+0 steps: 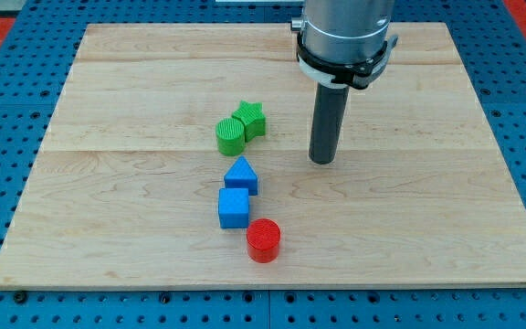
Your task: Move the red circle diagonal to the cube
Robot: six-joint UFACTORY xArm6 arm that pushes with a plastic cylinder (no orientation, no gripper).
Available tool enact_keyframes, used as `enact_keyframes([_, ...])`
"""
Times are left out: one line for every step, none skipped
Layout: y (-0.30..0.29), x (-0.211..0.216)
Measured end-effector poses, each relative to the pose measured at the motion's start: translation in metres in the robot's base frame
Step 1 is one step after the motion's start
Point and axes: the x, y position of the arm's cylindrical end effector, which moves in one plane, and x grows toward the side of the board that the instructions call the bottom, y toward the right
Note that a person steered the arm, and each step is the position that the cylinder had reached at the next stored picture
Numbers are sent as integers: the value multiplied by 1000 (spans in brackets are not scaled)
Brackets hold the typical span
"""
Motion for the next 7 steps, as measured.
enact_keyframes([1,79])
enact_keyframes([-19,152])
enact_keyframes([-100,159])
enact_keyframes([-90,140])
enact_keyframes([-52,113])
enact_keyframes([-26,103])
enact_keyframes([-14,100])
